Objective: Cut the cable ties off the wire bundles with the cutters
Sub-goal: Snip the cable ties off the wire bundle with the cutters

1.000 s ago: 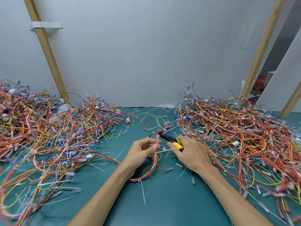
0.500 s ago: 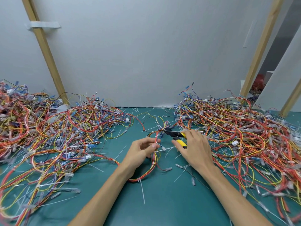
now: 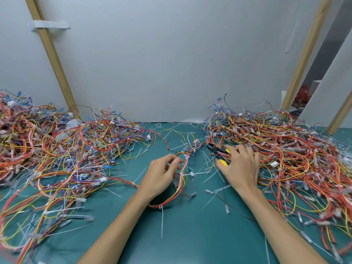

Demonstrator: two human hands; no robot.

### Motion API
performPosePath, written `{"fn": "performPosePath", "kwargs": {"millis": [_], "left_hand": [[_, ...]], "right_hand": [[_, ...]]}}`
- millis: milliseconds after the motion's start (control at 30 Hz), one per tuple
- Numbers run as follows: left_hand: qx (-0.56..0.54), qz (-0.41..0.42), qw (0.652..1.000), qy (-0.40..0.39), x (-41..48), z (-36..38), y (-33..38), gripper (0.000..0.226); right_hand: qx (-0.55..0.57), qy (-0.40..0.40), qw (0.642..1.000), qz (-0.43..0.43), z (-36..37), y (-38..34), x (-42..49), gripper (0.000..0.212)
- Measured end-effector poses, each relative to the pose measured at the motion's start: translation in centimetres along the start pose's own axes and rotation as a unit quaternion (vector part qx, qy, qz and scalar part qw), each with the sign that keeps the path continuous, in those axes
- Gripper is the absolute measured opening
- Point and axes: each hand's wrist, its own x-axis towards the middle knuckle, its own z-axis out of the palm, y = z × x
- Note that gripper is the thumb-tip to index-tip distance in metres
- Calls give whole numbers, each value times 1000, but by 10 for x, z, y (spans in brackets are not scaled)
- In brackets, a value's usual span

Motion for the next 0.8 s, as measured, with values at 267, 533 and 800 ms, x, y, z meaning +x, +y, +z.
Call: {"fn": "performPosePath", "kwargs": {"millis": [267, 533, 800], "left_hand": [[90, -112, 963, -230, 4, -28, 16, 63], [78, -129, 904, -400, -2, -48, 22, 19], [-157, -105, 890, -416, -8, -47, 46, 6]], "right_hand": [[307, -12, 949, 72, -2, -8, 1, 68], [386, 44, 918, 74, -7, -16, -1, 50], [375, -8, 923, 79, 5, -11, 1, 36]]}}
